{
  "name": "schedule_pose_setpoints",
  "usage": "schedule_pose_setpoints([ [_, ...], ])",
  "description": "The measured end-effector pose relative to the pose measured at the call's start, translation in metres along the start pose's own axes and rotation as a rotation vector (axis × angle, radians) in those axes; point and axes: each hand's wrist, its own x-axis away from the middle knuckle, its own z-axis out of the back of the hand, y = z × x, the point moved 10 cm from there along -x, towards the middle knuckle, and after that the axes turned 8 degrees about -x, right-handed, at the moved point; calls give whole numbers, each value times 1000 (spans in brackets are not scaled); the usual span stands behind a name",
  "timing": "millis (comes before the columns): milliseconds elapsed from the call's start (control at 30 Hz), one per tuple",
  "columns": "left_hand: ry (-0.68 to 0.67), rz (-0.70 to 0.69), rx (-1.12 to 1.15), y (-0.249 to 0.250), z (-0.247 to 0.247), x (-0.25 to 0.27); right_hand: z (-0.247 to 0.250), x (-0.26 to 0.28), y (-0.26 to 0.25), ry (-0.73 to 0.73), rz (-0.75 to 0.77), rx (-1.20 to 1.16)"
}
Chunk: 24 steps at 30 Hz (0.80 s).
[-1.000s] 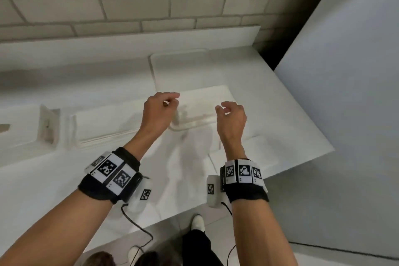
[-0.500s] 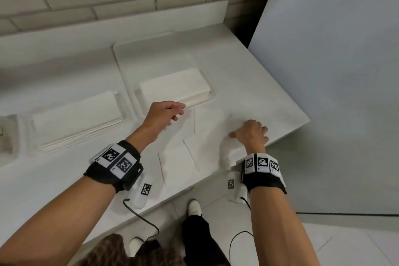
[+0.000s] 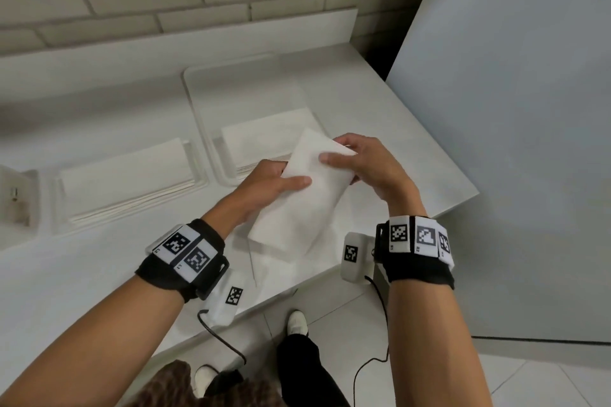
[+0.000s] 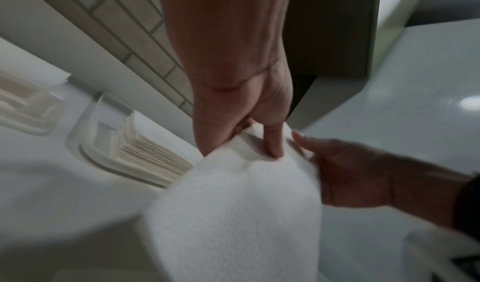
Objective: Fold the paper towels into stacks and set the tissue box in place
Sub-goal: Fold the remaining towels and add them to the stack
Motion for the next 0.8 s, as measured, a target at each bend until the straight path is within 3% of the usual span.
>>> schedule_pose_setpoints([
  [100,177,41,26,-14,33,5,26,-10,39,329,-120,203],
  [267,346,69,63,-29,73,15,12,0,112,369,-471,415],
  [433,392,96,136,-38,86,23,4,-2,112,392,-463,514],
  [600,387,101,175,-50,86,31,0,-2,109,446,-430,388],
  [800,414,137,163,-58,86,38,5,-12,67,382,-205,236],
])
